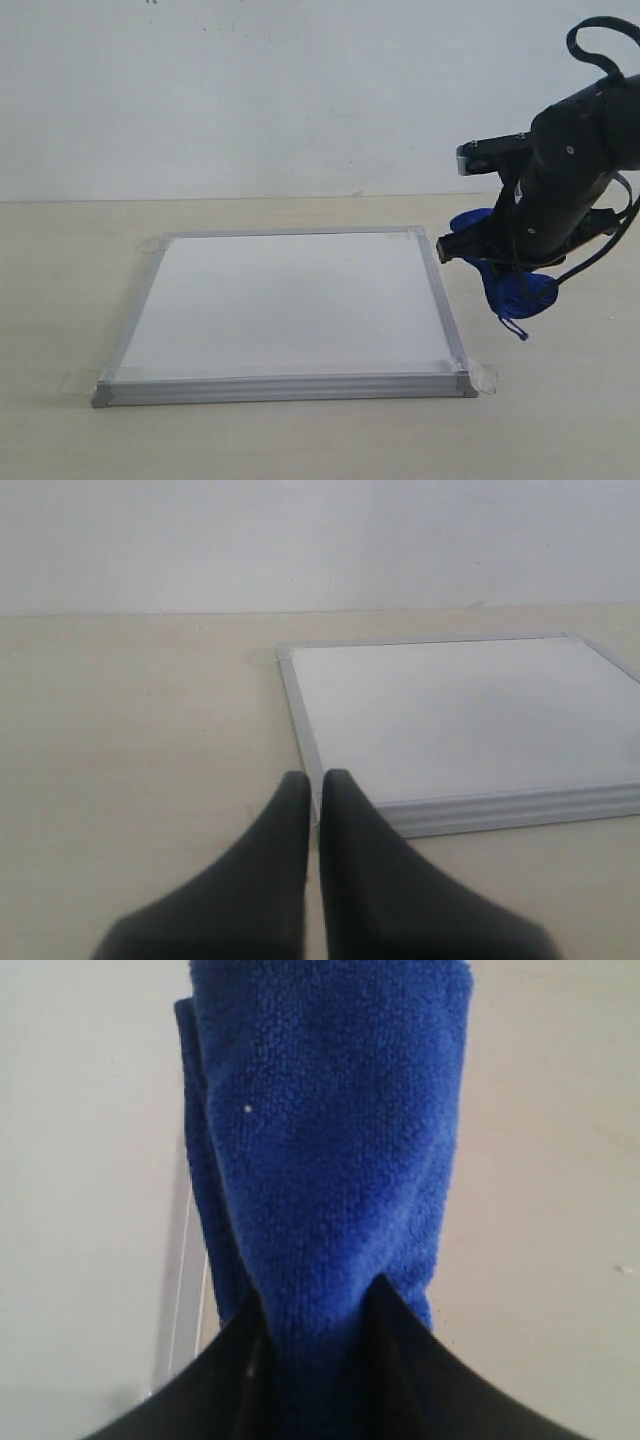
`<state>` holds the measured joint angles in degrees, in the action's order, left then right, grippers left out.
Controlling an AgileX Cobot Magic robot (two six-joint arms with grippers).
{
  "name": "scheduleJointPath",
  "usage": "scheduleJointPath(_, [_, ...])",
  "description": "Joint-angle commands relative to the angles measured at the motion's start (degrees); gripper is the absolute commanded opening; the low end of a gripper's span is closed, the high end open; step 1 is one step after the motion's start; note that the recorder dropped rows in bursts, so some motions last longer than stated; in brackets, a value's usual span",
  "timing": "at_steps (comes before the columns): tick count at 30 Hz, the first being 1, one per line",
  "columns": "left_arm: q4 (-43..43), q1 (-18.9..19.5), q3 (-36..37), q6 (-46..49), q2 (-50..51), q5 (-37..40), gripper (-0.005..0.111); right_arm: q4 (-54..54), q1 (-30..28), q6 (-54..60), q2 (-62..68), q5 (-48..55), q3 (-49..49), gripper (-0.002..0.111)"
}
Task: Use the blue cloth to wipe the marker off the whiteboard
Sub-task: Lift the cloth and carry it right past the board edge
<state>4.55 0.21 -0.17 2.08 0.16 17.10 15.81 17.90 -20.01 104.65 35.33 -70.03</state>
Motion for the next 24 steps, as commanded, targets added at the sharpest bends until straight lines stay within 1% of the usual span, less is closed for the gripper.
scheduleJointPath(1, [0.3, -0.3, 0.2, 0.1, -0.2, -0.6, 0.004, 0.4, -0.2, -2.6, 2.6, -4.9, 0.3, 0.0])
scheduleJointPath(9, [0.3, -0.3, 0.2, 0.1, -0.2, -0.6, 0.004, 1.7, -0.2, -3.9, 7.5, -8.3, -0.1, 0.0])
scheduleJointPath(14, [0.3, -0.3, 0.2, 0.1, -0.2, -0.6, 0.004, 1.7, -0.2, -5.5, 8.1, -10.4, -0.2, 0.0])
scheduleJointPath(17, [0.3, -0.3, 0.2, 0.1, -0.2, -0.6, 0.004, 2.2, -0.2, -5.9, 8.1, -10.2, -0.2, 0.0])
scheduleJointPath(24, [0.3, -0.3, 0.2, 0.1, -0.2, -0.6, 0.004, 8.4, -0.2, -13.2, 8.1, -7.8, -0.2, 0.0])
